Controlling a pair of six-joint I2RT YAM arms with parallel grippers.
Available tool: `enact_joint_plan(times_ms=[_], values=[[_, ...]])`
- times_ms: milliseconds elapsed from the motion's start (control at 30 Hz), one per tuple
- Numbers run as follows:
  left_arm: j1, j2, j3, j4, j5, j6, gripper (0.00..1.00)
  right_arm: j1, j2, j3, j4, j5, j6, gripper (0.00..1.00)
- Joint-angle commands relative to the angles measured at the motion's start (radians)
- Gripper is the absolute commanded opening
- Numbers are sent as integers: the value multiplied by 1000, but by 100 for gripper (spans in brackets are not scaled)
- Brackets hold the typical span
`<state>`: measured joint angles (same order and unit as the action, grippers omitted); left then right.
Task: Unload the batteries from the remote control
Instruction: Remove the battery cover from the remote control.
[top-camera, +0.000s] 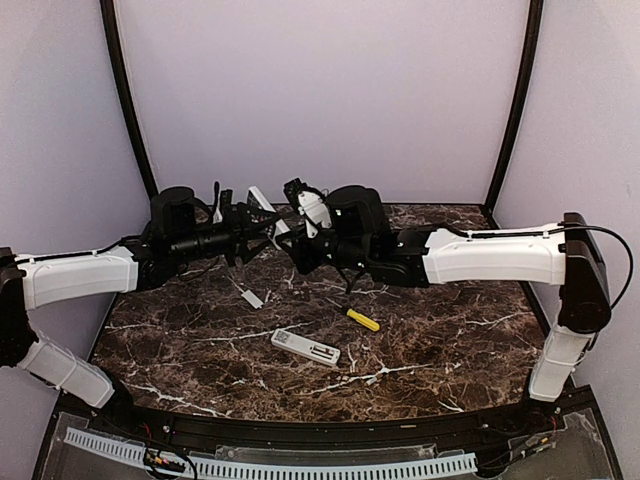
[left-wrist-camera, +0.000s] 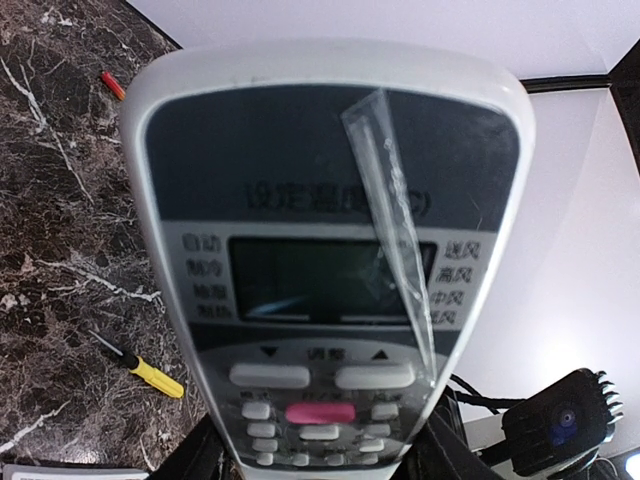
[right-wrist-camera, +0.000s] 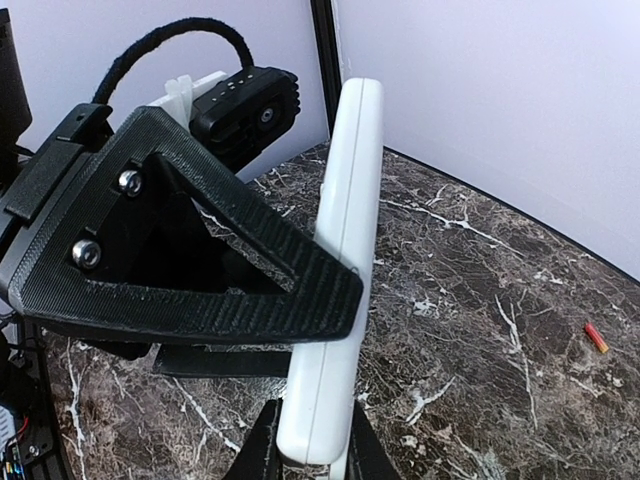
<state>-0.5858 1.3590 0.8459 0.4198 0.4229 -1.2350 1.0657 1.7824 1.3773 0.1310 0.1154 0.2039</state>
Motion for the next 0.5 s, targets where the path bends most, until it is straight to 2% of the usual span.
enact_joint_plan(times_ms=[0, 467], values=[[-12, -26, -10, 32, -5, 3, 40, 22, 11, 11, 58, -55, 14, 12], [-11, -65, -38, 45, -149, -15, 40, 21, -22, -53, 47, -42, 56, 11]])
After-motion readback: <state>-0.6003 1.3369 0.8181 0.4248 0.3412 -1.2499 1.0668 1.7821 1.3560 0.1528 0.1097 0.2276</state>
